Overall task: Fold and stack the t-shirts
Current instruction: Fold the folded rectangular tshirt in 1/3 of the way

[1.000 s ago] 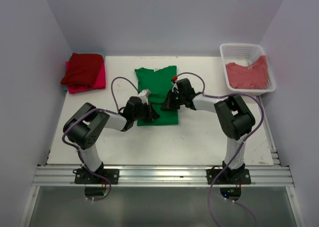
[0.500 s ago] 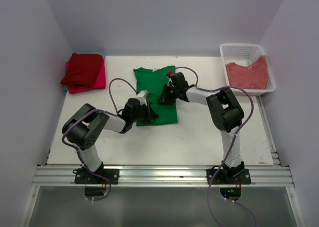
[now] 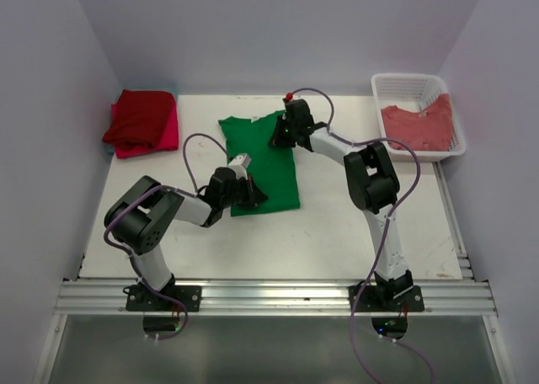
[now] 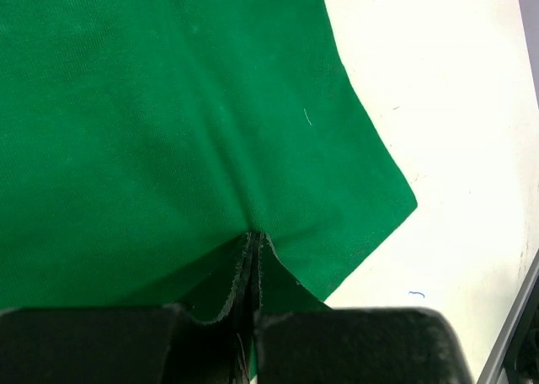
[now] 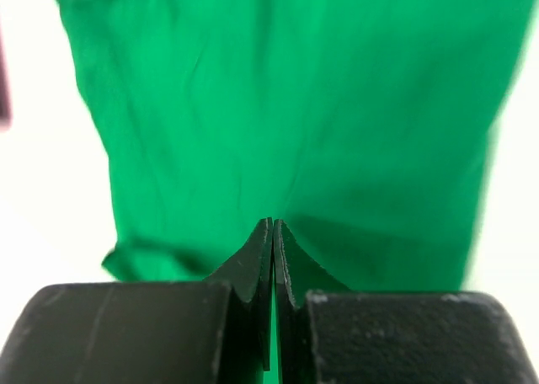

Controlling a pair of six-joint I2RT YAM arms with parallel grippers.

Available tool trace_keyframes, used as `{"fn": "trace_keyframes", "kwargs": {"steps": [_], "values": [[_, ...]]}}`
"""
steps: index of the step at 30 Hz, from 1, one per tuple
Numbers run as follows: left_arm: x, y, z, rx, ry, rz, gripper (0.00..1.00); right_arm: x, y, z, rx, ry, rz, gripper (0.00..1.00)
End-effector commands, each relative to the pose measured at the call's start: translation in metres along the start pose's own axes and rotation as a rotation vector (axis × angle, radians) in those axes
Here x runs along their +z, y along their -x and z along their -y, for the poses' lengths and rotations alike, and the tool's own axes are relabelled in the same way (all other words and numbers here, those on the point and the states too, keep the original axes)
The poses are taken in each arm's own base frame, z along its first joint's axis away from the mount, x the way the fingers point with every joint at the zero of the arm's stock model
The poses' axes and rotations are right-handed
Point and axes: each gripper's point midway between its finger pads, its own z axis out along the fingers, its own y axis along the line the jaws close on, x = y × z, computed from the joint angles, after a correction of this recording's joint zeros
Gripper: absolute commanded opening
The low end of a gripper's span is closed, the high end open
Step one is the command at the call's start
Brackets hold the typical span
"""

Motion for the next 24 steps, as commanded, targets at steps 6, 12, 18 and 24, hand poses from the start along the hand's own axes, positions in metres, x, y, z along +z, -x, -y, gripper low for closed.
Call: {"fn": "trace_keyframes", "kwargs": {"steps": [6,12,18,24], "values": [[-0.016,-0.049,-0.024,-0.003,0.086,-0.152,0.00,-0.012,0.083,-0.019,-0.096,0.049,0.272,0.00],[-0.046,0.044,0.030,0.138,0.009,0.123,0.00,-0.118,0.131,-0.044,-0.172,0.038,0.565,0.01],[-0.092,0.148,0.048,0.199,0.169,0.418,0.78,-0.125,0.107,-0.025,-0.244,-0.064,0.424,0.46],[-0.083,0.124,0.014,0.112,0.272,0.209,0.85,-0.136,0.032,0.017,-0.157,-0.158,0.236,0.56]]}}
